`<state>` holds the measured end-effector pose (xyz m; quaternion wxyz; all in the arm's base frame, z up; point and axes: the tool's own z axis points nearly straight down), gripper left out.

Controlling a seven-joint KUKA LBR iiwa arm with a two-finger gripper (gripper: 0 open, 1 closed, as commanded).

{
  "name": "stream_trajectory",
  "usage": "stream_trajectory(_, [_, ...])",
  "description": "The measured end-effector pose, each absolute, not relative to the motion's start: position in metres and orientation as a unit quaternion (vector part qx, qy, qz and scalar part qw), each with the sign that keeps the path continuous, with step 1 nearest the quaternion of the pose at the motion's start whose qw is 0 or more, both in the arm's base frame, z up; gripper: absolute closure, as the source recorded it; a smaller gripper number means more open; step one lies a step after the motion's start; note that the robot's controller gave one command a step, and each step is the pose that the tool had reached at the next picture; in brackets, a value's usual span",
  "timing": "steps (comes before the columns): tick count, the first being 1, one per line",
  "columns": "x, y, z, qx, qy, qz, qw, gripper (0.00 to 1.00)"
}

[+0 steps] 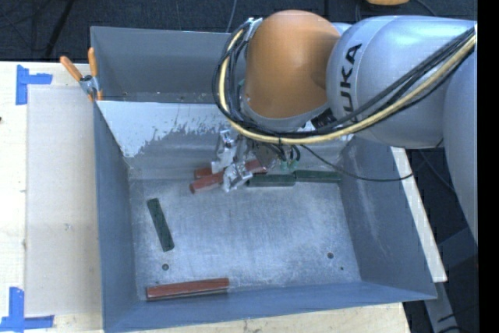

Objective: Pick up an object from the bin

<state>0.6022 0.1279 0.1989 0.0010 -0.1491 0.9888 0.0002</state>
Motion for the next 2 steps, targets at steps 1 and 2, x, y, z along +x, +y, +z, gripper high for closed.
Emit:
stream_trajectory(1, [0.602,0.128,0.199,-0.149,0.989,0.000,0.001,1.00])
stream_trajectory(2, [0.605,0.120,0.224,-0.218,0.976,0.001,-0.003,1.00])
